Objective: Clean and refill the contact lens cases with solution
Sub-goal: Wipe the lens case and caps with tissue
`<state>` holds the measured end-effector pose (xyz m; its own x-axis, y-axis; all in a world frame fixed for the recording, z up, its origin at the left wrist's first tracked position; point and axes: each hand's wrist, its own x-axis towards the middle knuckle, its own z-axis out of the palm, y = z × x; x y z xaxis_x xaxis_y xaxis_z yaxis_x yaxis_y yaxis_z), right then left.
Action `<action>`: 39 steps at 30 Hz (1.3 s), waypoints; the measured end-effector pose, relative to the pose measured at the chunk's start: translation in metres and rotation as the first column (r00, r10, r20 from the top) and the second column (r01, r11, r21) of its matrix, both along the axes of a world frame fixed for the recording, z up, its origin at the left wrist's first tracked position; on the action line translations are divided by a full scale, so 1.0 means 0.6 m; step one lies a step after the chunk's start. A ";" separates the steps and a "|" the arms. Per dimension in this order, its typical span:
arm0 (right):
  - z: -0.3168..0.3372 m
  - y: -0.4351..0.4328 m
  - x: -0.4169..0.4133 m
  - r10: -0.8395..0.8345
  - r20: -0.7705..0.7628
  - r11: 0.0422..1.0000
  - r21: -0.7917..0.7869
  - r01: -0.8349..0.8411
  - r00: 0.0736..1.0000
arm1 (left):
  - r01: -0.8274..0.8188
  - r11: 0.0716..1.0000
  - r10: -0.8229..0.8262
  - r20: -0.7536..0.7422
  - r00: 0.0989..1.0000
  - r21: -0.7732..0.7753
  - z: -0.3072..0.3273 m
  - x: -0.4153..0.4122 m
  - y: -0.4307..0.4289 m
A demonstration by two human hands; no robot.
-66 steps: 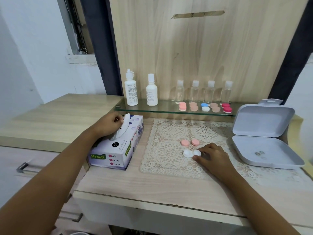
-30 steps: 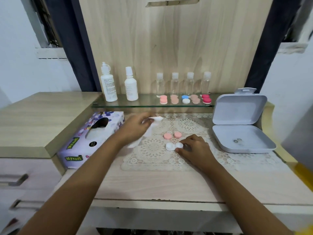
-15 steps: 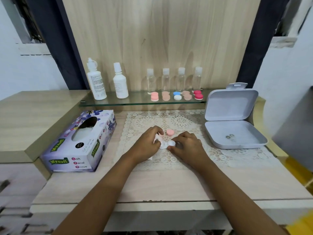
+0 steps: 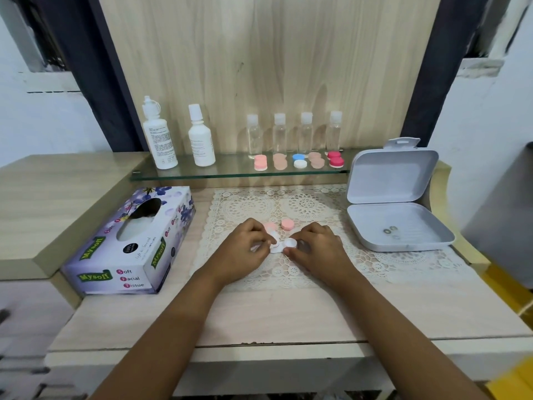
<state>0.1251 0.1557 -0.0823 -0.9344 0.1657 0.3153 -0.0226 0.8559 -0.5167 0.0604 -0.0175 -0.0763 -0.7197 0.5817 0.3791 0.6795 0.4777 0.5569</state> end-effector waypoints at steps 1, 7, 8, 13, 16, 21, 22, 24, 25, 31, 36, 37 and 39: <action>0.000 0.000 0.000 -0.001 0.002 1.000 -0.001 0.001 1.000 | 0.016 0.999 -0.017 -0.045 0.999 -0.035 0.001 0.002 -0.001; -0.001 0.000 -0.001 0.001 0.004 0.999 -0.036 -0.001 1.000 | 0.089 0.985 -0.114 -0.167 0.979 -0.147 0.001 0.002 -0.001; -0.001 0.001 -0.001 0.002 0.002 0.999 -0.042 -0.002 1.000 | 0.095 0.986 -0.117 -0.160 0.980 -0.139 0.001 0.002 -0.001; -0.001 0.002 -0.002 0.003 -0.002 0.999 -0.043 -0.003 1.000 | 0.022 0.994 -0.034 -0.106 0.994 -0.109 -0.003 0.001 -0.001; -0.001 0.001 -0.002 0.000 -0.005 0.999 -0.049 0.000 1.000 | 0.050 0.992 -0.066 -0.137 0.988 -0.114 -0.001 0.001 -0.002; 0.001 0.001 -0.003 -0.010 0.010 0.999 -0.049 0.011 1.000 | 0.112 0.988 -0.129 -0.160 0.979 -0.110 -0.002 -0.001 -0.001; 0.001 0.001 -0.003 -0.010 0.015 0.999 -0.046 0.010 1.000 | 0.105 0.988 -0.122 -0.165 0.979 -0.110 -0.003 -0.002 -0.001; 0.001 0.001 -0.002 -0.006 0.021 0.999 -0.043 0.007 1.000 | 0.090 0.988 -0.113 -0.190 0.975 -0.125 -0.003 -0.004 -0.001; 0.001 0.002 -0.002 -0.004 0.021 0.999 -0.044 0.005 1.000 | 0.084 0.987 -0.111 -0.205 0.972 -0.137 -0.003 -0.005 -0.001; 0.001 0.001 -0.002 -0.004 0.014 0.999 -0.047 0.004 1.000 | 0.048 0.983 -0.084 -0.205 0.975 -0.176 -0.004 -0.007 0.003; 0.002 0.001 -0.002 -0.003 0.011 0.999 -0.044 0.003 1.000 | 0.048 0.989 -0.072 -0.173 0.982 -0.140 -0.013 -0.006 0.001; 0.002 0.002 -0.003 -0.003 0.013 0.999 -0.042 0.004 1.000 | 0.043 0.990 -0.065 -0.169 0.984 -0.135 -0.013 -0.005 0.000; 0.002 0.002 -0.003 -0.005 0.019 0.999 -0.033 0.005 1.000 | 0.027 0.989 -0.053 -0.179 0.982 -0.147 -0.012 -0.002 -0.002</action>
